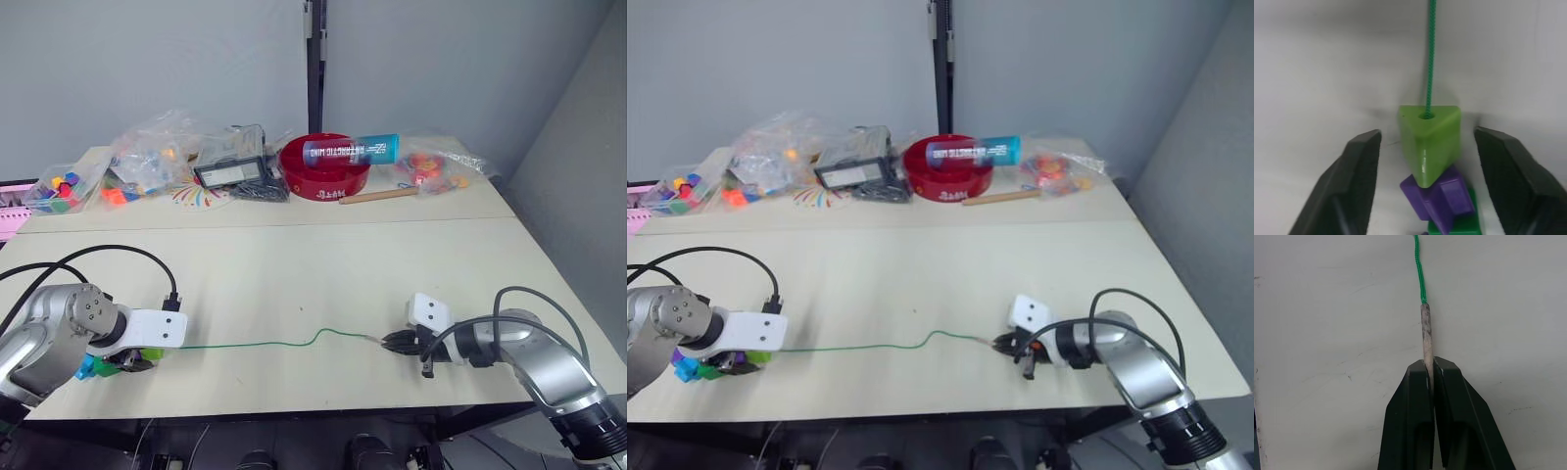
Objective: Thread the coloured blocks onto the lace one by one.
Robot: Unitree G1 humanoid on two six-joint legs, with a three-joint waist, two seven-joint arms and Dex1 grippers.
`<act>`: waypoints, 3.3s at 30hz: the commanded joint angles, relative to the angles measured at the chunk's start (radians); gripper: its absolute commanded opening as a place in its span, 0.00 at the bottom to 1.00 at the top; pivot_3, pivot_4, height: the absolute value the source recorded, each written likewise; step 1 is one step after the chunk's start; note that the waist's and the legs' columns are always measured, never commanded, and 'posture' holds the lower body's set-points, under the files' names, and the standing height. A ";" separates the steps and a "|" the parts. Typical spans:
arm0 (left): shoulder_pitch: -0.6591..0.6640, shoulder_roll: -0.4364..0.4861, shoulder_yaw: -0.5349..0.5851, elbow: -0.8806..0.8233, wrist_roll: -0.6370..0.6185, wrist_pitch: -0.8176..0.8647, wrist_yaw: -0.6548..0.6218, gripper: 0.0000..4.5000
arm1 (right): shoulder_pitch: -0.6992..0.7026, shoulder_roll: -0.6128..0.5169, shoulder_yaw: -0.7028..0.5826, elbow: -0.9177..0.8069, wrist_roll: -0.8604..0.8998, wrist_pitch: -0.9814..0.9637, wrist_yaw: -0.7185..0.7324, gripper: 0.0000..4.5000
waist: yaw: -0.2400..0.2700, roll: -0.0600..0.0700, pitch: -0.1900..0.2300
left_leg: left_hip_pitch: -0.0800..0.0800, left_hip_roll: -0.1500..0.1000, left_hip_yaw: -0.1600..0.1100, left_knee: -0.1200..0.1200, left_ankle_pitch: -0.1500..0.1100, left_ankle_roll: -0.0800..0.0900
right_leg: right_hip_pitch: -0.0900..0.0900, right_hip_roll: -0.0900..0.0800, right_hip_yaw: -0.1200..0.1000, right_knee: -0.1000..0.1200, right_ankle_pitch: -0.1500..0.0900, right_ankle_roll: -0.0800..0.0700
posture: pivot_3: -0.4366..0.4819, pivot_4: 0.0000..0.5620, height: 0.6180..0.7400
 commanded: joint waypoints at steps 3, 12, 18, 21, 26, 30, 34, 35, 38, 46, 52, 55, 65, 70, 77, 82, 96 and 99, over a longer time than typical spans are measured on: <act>-0.011 -0.027 -0.031 -0.027 0.012 0.056 -0.020 0.27 | -0.014 -0.023 -0.004 0.015 -0.003 -0.019 0.019 0.00 | 0.010 0.003 -0.002 | 0.000 0.000 0.000 0.000 0.000 0.000 | 0.001 0.000 0.000 0.000 0.000 0.000 | 0.48 0.27 0.92; -0.093 -0.043 -0.072 0.038 0.048 0.025 -0.056 0.25 | -0.032 -0.071 -0.018 0.184 -0.037 -0.147 0.057 0.00 | 0.021 0.003 -0.002 | 0.001 -0.002 0.000 0.001 0.000 0.000 | 0.001 -0.002 0.000 -0.001 0.000 0.000 | 0.48 0.27 0.92; -0.090 -0.042 -0.085 0.078 0.057 0.002 -0.063 0.25 | -0.033 -0.093 -0.017 0.295 -0.059 -0.241 0.075 0.00 | 0.021 0.003 -0.002 | 0.001 -0.002 0.000 0.001 0.000 0.000 | 0.003 -0.002 0.000 -0.001 0.000 0.000 | 0.48 0.27 0.92; -0.080 -0.043 -0.086 0.095 0.063 -0.006 -0.055 0.25 | -0.028 -0.094 -0.022 0.338 -0.068 -0.280 0.064 0.00 | 0.019 0.003 -0.002 | 0.001 -0.002 0.001 0.001 0.000 0.000 | 0.006 -0.002 0.000 -0.001 0.000 0.001 | 0.48 0.27 0.92; -0.068 -0.044 -0.081 0.103 0.065 -0.006 -0.043 0.25 | -0.005 -0.102 -0.033 0.368 -0.077 -0.309 0.049 0.00 | 0.015 0.003 -0.002 | 0.009 -0.001 0.001 0.000 0.000 0.000 | 0.015 -0.002 0.000 -0.004 -0.001 0.001 | 0.48 0.27 0.92; -0.059 -0.038 -0.071 0.111 0.061 -0.015 -0.034 0.25 | 0.037 -0.120 -0.028 0.401 -0.104 -0.336 0.040 0.00 | 0.016 0.003 -0.004 | 0.011 -0.001 0.001 -0.002 0.000 0.000 | 0.017 -0.002 0.000 -0.005 -0.002 0.001 | 0.48 0.27 0.92; -0.054 -0.033 -0.067 0.125 0.061 -0.032 -0.025 0.25 | 0.048 -0.129 -0.023 0.407 -0.109 -0.344 0.038 0.00 | 0.015 0.002 -0.008 | 0.015 -0.001 0.001 -0.004 0.000 0.000 | 0.020 -0.002 0.001 -0.006 -0.002 0.001 | 0.48 0.27 0.92; -0.053 -0.034 -0.065 0.126 0.060 -0.032 -0.025 0.25 | 0.051 -0.131 -0.023 0.405 -0.109 -0.344 0.040 0.00 | 0.015 0.002 -0.008 | 0.017 -0.001 0.002 -0.005 0.000 0.000 | 0.021 -0.002 0.001 -0.007 -0.003 0.000 | 0.48 0.27 0.92; -0.043 -0.029 -0.058 0.127 0.056 -0.033 -0.024 0.25 | 0.069 -0.138 -0.017 0.379 -0.097 -0.336 0.057 0.00 | 0.015 0.001 -0.009 | 0.018 -0.001 0.002 -0.006 0.000 0.000 | 0.023 -0.002 0.001 -0.007 -0.003 0.000 | 0.48 0.27 0.92; 0.016 -0.024 0.011 0.105 0.008 -0.013 -0.017 0.25 | 0.097 -0.088 0.006 0.283 -0.074 -0.295 0.052 0.00 | 0.007 -0.003 -0.012 | 0.019 0.001 0.002 -0.008 -0.002 0.004 | 0.022 0.000 0.000 -0.007 -0.006 -0.002 | 0.48 0.27 0.92; 0.035 -0.048 0.037 0.101 -0.028 -0.035 -0.006 0.25 | 0.079 -0.021 0.032 0.275 -0.096 -0.261 0.016 0.00 | -0.009 -0.006 -0.013 | 0.025 0.002 0.002 -0.008 -0.003 0.004 | 0.028 0.001 0.000 -0.006 -0.007 -0.004 | 0.48 0.27 0.92; 0.062 -0.038 0.049 0.084 -0.034 -0.039 -0.014 0.25 | 0.079 0.001 0.034 0.265 -0.102 -0.246 0.013 0.07 | -0.014 -0.007 -0.013 | 0.032 0.003 0.003 -0.010 -0.003 0.004 | 0.033 0.001 0.001 -0.007 -0.012 -0.011 | 0.48 0.27 0.92; 0.057 -0.036 0.137 0.043 -0.103 -0.067 -0.015 1.00 | 0.044 0.018 -0.011 0.221 -0.042 -0.218 0.049 0.81 | -0.015 -0.015 -0.011 | 0.031 0.004 0.005 -0.018 -0.004 0.005 | 0.030 0.002 0.001 -0.009 -0.011 -0.005 | 0.48 0.27 0.92; 0.101 0.013 0.269 -0.017 -0.211 -0.070 -0.060 1.00 | 0.042 0.001 -0.054 0.139 0.036 -0.168 0.084 0.99 | -0.014 -0.018 -0.008 | 0.016 0.004 0.004 -0.016 -0.006 0.007 | 0.011 0.001 0.000 -0.006 -0.011 -0.007 | 0.48 0.27 0.92; 0.223 -0.035 0.636 -0.060 -0.416 0.075 -0.107 1.00 | 0.091 -0.014 -0.209 0.015 0.184 -0.055 0.053 0.99 | -0.007 -0.013 0.000 | -0.001 0.002 0.002 -0.008 -0.007 0.010 | -0.006 -0.001 -0.002 -0.001 -0.007 -0.013 | 0.48 0.27 0.92; 0.288 -0.252 0.891 -0.036 -0.581 0.134 -0.016 1.00 | 0.147 0.013 -0.342 -0.062 0.278 0.025 -0.043 0.99 | -0.007 -0.011 0.003 | 0.000 0.001 0.002 -0.008 -0.007 0.010 | -0.005 -0.002 -0.003 -0.001 -0.008 -0.012 | 0.48 0.27 0.92; 0.513 -0.393 1.067 0.209 -0.692 -0.003 0.038 1.00 | 0.417 0.108 -0.568 -0.046 0.282 -0.052 -0.214 0.99 | 0.011 -0.020 0.005 | 0.001 0.000 0.001 -0.007 -0.007 0.008 | -0.003 -0.004 -0.003 -0.002 -0.007 -0.012 | 0.48 0.27 0.92; 0.536 -0.404 1.045 0.221 -0.690 -0.035 0.059 1.00 | 0.444 0.111 -0.583 -0.036 0.283 -0.072 -0.221 0.99 | 0.011 -0.020 0.005 | 0.001 0.000 0.002 -0.007 -0.007 0.008 | -0.002 -0.005 -0.003 -0.003 -0.007 -0.011 | 0.48 0.27 0.92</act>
